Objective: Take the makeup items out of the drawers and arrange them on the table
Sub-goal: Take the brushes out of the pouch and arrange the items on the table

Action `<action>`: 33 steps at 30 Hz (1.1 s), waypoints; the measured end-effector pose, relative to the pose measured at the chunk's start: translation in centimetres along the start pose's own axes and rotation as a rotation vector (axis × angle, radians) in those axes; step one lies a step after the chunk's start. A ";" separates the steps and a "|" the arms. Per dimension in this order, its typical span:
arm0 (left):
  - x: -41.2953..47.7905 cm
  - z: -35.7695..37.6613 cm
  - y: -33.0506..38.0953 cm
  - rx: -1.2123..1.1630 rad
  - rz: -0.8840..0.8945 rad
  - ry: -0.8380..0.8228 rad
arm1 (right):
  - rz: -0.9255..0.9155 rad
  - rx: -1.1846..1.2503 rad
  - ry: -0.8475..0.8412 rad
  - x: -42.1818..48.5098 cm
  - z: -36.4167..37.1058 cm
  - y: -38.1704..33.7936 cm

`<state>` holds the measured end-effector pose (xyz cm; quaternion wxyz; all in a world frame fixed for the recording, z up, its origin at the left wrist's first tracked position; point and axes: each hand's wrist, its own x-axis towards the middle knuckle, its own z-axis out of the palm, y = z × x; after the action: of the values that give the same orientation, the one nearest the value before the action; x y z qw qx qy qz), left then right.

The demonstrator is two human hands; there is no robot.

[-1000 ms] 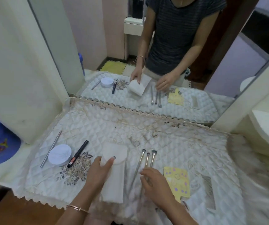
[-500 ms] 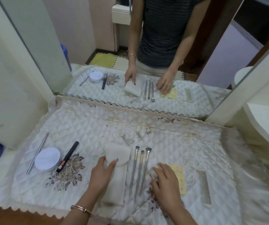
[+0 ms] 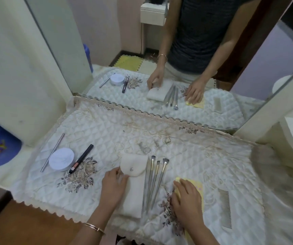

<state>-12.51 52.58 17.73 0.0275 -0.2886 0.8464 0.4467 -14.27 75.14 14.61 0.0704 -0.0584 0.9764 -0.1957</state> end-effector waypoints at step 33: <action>11.8 -14.7 -6.0 0.199 0.431 -0.369 | 0.444 1.072 0.011 9.4 2.9 -27.1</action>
<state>-16.17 33.11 18.52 0.1133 -0.0122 0.9085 0.4020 -20.68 47.94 21.47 0.1247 0.1928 0.7300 -0.6437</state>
